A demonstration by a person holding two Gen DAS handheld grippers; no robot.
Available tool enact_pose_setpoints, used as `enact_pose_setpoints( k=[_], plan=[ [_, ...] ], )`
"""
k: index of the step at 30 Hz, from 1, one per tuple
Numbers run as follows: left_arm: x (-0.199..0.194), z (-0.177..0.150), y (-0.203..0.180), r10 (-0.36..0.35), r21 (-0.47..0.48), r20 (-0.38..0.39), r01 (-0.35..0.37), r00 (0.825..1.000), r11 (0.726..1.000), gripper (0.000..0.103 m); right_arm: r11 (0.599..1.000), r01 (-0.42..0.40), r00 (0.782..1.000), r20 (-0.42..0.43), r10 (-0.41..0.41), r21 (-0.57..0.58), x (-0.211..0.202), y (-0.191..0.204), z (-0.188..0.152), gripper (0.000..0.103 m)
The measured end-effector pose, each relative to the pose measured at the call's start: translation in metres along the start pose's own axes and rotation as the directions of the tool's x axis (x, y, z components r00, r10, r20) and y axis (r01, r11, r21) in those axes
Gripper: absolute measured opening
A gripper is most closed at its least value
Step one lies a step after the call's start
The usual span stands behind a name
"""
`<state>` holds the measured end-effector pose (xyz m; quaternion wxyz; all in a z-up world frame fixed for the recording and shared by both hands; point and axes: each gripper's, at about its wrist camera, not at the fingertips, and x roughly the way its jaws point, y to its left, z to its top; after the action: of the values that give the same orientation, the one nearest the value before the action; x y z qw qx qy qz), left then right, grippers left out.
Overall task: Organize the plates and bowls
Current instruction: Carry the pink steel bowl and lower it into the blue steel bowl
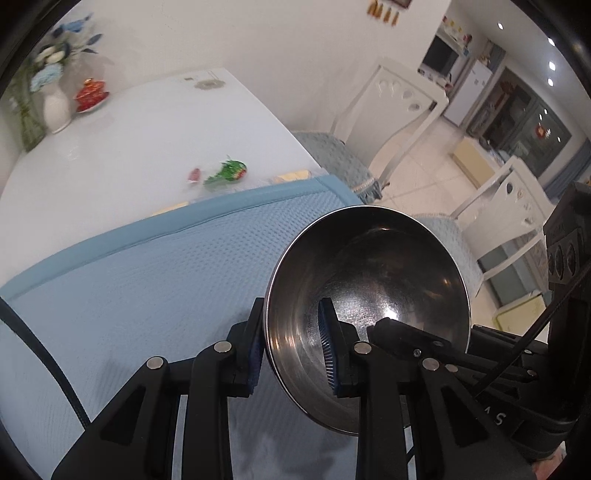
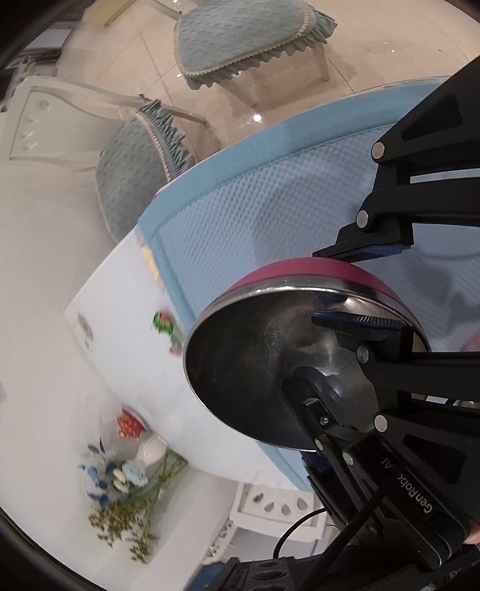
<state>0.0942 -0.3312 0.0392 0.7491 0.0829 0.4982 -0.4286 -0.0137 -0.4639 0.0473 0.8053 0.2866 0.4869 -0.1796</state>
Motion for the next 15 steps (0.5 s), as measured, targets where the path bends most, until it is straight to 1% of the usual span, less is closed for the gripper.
enact_pose_setpoints(
  k=[4,8,11,15],
  plan=[
    [-0.041,-0.017,0.003,-0.001,-0.035,0.048,0.002,0.999,0.999,0.023,0.998,-0.028,0.999,0.015,0.029,-0.048,-0.03,0.023,-0.013,0.026],
    [-0.08,-0.039,0.005,0.021,-0.056,0.085,-0.016,0.996,0.998,0.023,0.996,-0.05,0.998,0.028,0.052,-0.078,-0.054,0.044,-0.032,0.026],
    [-0.098,-0.057,0.007,0.059,-0.062,0.094,-0.054,0.994,0.997,0.023,0.993,-0.057,0.998,0.028,0.06,-0.107,-0.066,0.062,-0.052,0.026],
    [-0.118,-0.081,0.015,0.087,-0.09,0.092,-0.079,0.992,0.993,0.023,0.987,-0.078,0.997,-0.01,0.078,-0.14,-0.072,0.077,-0.077,0.026]
  ],
)
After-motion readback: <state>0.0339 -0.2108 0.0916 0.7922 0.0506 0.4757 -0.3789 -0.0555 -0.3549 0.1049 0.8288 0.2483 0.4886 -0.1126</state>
